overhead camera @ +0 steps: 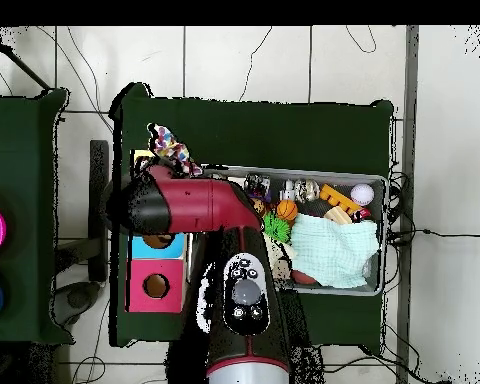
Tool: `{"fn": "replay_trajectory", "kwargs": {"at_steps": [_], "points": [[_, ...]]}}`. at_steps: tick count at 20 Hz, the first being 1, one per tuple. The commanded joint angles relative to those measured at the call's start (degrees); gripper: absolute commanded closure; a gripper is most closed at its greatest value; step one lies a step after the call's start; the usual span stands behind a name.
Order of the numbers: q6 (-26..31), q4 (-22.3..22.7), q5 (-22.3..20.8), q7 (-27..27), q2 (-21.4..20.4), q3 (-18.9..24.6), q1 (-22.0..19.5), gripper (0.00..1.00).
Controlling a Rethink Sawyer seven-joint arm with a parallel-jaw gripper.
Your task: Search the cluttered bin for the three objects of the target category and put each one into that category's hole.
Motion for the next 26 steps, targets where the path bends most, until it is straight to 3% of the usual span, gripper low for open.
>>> {"fn": "replay_trajectory", "kwargs": {"at_steps": [1,26], "points": [[5.6,5.7,-1.2,3.3,-0.3,3.4,-2.0,1.0],[2.6,7.0,-0.8,6.9,0.4,1.9,0.5,1.0]]}}
